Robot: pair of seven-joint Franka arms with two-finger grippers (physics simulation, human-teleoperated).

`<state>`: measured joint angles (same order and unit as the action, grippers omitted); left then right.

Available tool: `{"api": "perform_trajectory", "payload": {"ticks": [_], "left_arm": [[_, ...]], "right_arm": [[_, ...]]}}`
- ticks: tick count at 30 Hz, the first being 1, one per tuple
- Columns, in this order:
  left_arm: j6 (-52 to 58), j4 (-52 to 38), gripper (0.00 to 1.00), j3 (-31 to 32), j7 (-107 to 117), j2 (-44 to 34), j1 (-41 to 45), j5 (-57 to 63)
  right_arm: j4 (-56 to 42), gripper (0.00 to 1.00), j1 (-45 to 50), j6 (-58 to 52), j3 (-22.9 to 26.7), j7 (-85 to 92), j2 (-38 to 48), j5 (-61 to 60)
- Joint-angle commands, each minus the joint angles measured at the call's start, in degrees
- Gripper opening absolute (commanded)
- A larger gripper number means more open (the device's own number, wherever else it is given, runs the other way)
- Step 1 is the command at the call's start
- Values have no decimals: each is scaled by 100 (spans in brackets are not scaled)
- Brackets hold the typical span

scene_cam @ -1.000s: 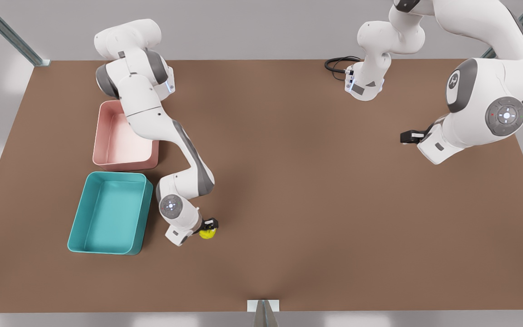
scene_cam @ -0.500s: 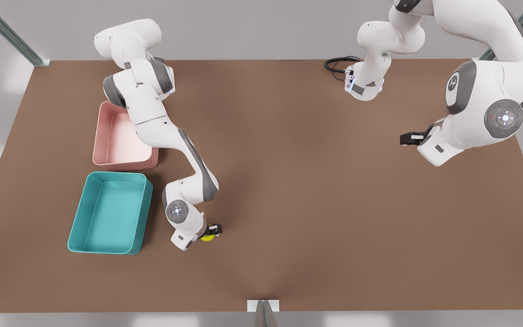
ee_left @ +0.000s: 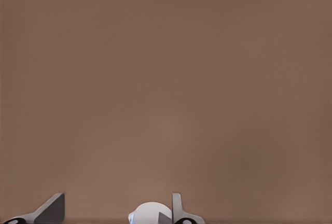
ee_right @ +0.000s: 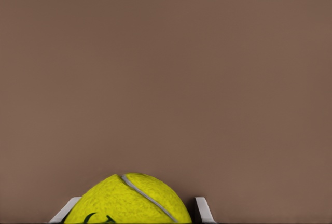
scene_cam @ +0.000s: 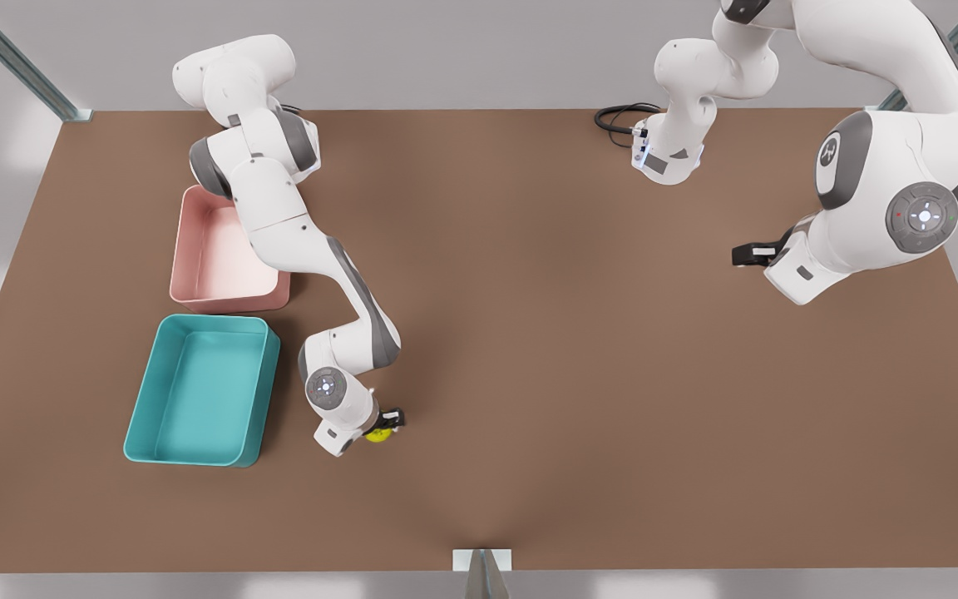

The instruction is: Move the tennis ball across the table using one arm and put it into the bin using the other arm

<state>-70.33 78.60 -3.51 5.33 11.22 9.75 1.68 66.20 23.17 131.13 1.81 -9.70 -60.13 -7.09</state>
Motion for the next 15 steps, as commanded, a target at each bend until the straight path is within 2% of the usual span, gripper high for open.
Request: {"api": "perform_trajectory", "payload": {"ticks": [1,3,10,15], "left_arm": [[-7,-3,100,-1,74,-6,0,8],[-16,-3,100,-1,65,-6,0,8],[-16,-3,100,-1,65,3,0,17],[2,-3,100,-1,74,3,18,17]], "right_arm": [[-1,74,-6,0,3,3,10,-3],[-37,69,-23,9,-6,-5,10,-11],[34,69,-313,-413,-14,442,502,-55],[86,69,-1130,-2531,100,1866,1592,24]]}}
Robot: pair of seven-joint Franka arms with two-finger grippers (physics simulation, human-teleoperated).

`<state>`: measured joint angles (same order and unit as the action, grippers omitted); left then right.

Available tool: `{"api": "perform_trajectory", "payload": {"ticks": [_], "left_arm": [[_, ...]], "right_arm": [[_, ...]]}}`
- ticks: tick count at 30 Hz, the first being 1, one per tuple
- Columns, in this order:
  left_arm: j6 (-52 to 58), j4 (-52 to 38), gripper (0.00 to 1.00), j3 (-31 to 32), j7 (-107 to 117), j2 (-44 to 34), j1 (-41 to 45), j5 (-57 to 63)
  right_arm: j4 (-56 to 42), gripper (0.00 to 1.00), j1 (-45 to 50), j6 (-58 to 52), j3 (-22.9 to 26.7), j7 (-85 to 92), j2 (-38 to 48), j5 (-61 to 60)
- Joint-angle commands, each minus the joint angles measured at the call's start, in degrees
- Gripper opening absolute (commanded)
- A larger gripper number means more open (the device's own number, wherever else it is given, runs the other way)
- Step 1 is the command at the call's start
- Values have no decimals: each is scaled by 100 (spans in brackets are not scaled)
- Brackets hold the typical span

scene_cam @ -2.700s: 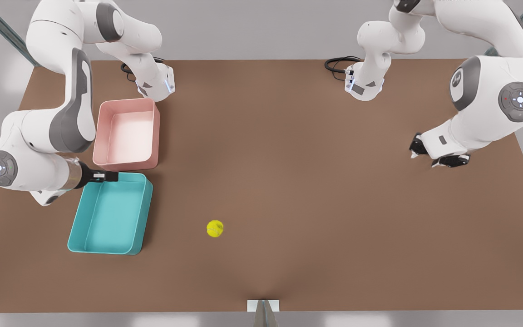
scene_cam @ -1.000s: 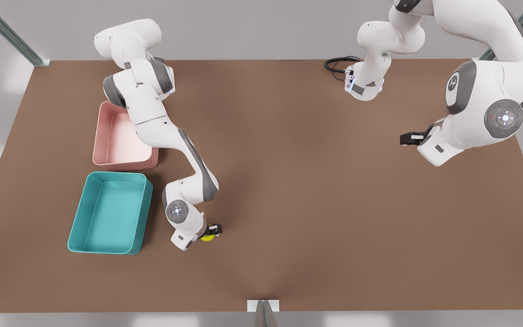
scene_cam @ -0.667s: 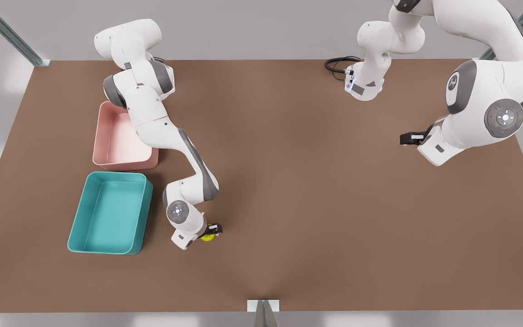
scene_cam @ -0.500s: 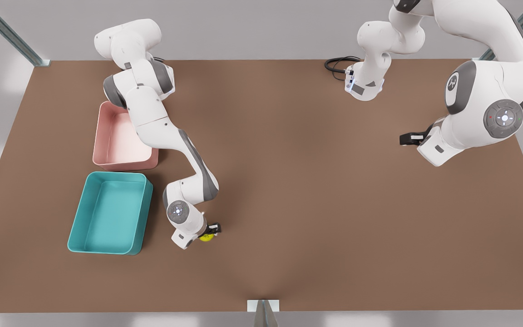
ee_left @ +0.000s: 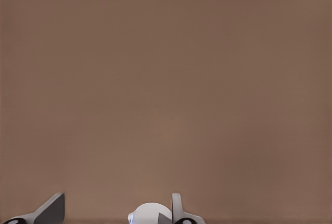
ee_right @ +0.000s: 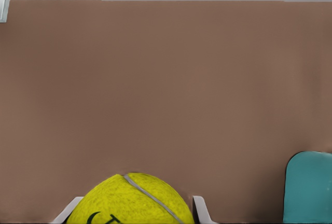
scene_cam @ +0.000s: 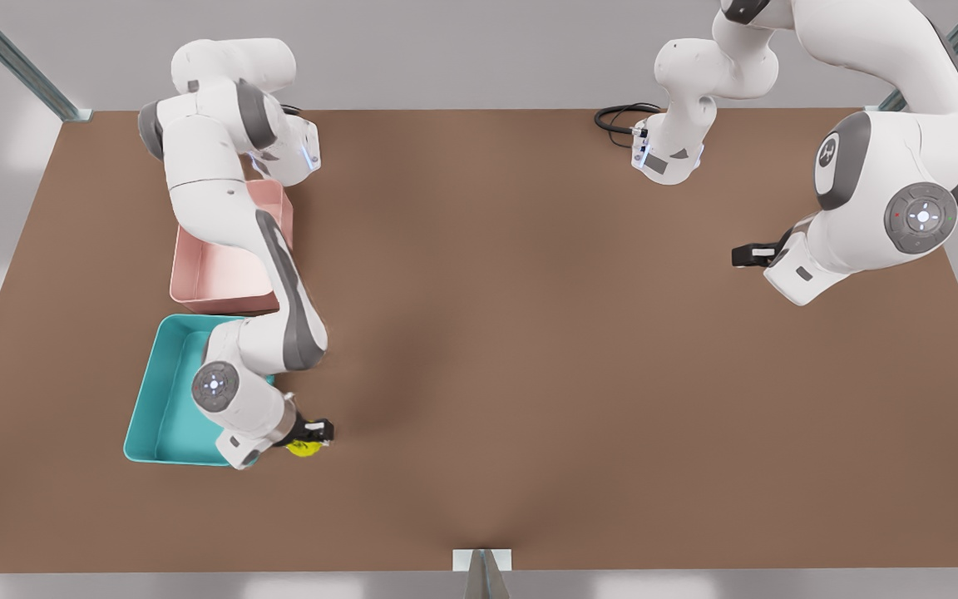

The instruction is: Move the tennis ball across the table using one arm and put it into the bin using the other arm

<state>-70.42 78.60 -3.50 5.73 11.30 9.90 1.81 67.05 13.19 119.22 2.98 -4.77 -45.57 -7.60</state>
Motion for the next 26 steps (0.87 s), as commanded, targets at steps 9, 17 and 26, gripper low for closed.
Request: {"api": "perform_trajectory", "payload": {"ticks": [9,17,26], "left_arm": [[20,6,100,33,33,-5,-14,3],[37,24,100,33,33,-5,-14,3],[46,68,100,33,33,48,-14,-278]], "right_arm": [[563,100,-642,-1446,1117,3404,250,22],[-78,100,-177,-2472,1135,1242,443,13],[1504,100,-792,-3810,-315,29,3493,1314]]}}
